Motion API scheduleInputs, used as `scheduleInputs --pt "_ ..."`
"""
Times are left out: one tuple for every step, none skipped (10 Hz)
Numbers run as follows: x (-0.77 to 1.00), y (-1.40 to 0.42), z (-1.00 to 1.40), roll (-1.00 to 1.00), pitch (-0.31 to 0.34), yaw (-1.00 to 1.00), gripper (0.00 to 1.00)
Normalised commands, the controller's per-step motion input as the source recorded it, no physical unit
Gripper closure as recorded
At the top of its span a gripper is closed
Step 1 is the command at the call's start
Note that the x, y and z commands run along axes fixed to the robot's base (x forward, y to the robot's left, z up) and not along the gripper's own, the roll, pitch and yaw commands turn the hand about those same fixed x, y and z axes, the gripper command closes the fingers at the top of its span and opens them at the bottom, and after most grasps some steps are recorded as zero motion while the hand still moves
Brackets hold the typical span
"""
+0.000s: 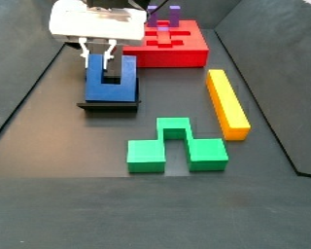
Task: Pick up the blue object. Move up. Place the blue object on the fixture. Regrasp the blue object. Move to above the board. Insert the blue object.
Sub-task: Regrasp the blue object, then move to above the board.
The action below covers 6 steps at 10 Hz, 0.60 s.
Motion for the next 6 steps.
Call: scheduleInputs --pt "0.0 0.0 0.0 0.0 0.0 0.0 1.0" --pt "0.0 0.0 0.0 0.0 0.0 0.0 1.0" --pt "0.0 0.0 1.4 0.0 0.0 0.0 1.0" --pt "-0.01 0.0 1.4 -0.03 0.003 -0.04 1.0" --pt "-0.03 0.02 1.4 -0.09 -0.008 -0.06 1.0" --pt "-0.04 0.04 1.4 -0.08 -0.006 -0.04 1.0"
